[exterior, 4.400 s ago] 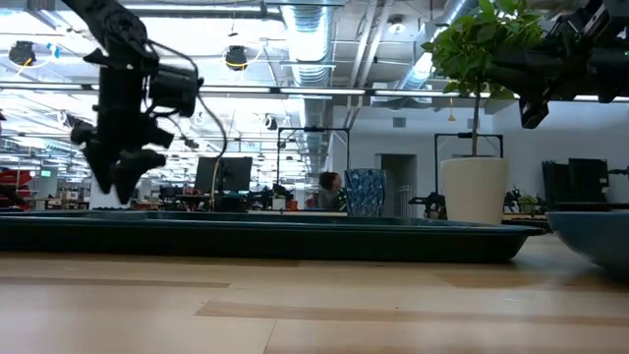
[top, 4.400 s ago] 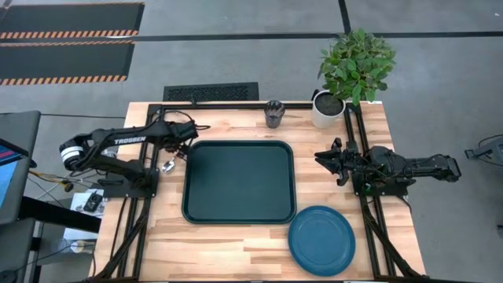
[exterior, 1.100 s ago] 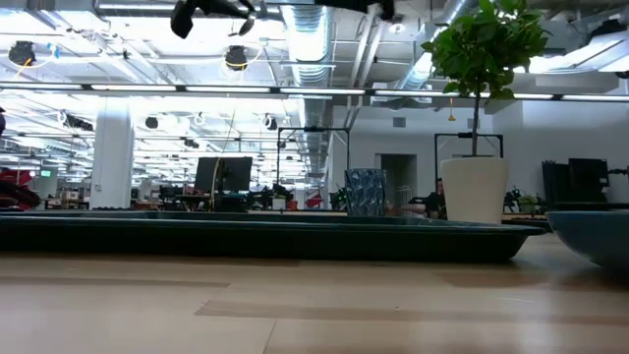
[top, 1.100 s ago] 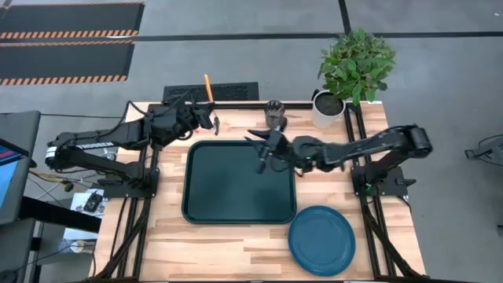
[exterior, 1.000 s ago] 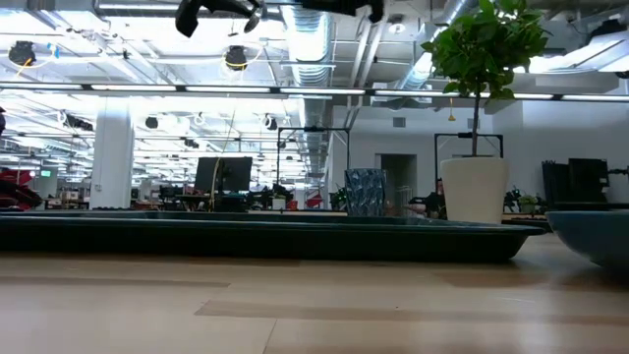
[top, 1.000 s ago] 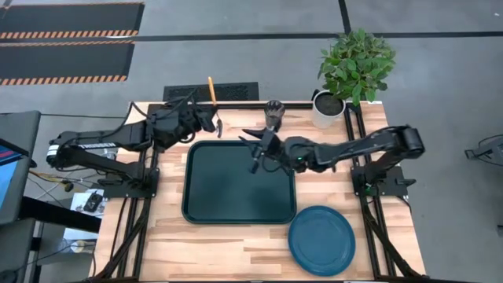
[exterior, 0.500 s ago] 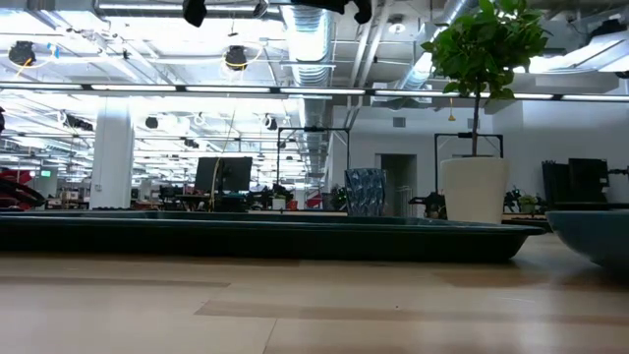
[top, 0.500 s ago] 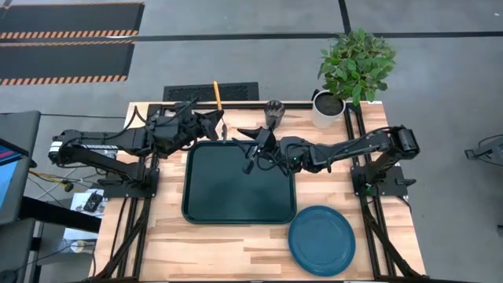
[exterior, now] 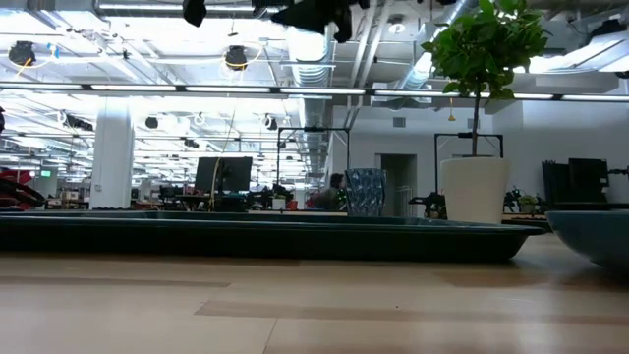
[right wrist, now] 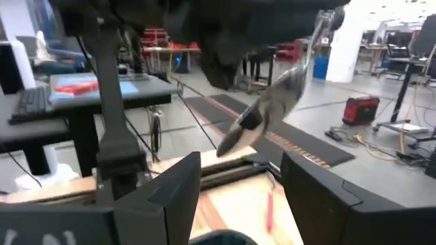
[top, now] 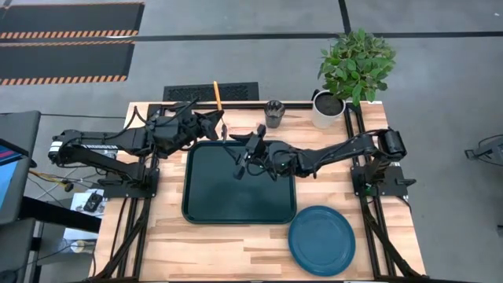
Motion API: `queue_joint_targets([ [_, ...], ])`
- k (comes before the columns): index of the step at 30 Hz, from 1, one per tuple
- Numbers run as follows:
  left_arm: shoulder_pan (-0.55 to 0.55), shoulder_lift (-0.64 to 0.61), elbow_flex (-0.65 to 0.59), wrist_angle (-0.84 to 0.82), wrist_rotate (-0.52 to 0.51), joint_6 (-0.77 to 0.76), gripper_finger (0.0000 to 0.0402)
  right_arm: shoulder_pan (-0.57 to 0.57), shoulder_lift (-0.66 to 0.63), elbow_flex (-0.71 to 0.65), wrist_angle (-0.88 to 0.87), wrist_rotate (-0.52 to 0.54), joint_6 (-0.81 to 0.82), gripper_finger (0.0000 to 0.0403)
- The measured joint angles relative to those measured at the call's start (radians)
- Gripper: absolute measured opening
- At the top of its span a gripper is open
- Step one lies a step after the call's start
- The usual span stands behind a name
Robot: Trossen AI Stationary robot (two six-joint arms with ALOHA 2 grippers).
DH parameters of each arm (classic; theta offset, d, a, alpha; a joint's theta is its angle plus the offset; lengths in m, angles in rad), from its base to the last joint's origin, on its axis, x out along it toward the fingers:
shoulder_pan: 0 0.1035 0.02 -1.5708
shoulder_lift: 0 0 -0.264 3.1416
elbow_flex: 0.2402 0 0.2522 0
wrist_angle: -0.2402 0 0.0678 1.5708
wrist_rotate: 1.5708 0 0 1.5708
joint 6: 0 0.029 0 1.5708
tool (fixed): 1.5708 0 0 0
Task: Pick and place plate/cup/fork/spoon on tray
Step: Put the yellow spoon on the black serving tray
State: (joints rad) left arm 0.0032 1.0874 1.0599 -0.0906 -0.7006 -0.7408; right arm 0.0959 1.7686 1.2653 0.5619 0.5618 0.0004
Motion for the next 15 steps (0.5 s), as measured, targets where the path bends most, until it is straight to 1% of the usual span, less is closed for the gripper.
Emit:
queue_joint_targets([
  [2,0.000,0.000,0.000,-0.001,0.007,0.000,0.0039,-0.005,0.017,0.019,0.036,0.011,0.001,0.0224],
  [9,-0.001,0.017,0.000,0.004,0.013,-0.005,0.0039,-0.013,0.034,0.046,0.016,0.045,0.003,0.0207],
  [12,-0.001,0.027,0.000,0.005,0.010,-0.004,0.0039,-0.013,0.032,0.053,-0.006,0.054,0.022,0.0185],
  [15,0.000,0.029,0.000,0.003,0.004,-0.003,0.0040,-0.013,0.033,0.053,-0.021,0.078,0.030,0.0151],
])
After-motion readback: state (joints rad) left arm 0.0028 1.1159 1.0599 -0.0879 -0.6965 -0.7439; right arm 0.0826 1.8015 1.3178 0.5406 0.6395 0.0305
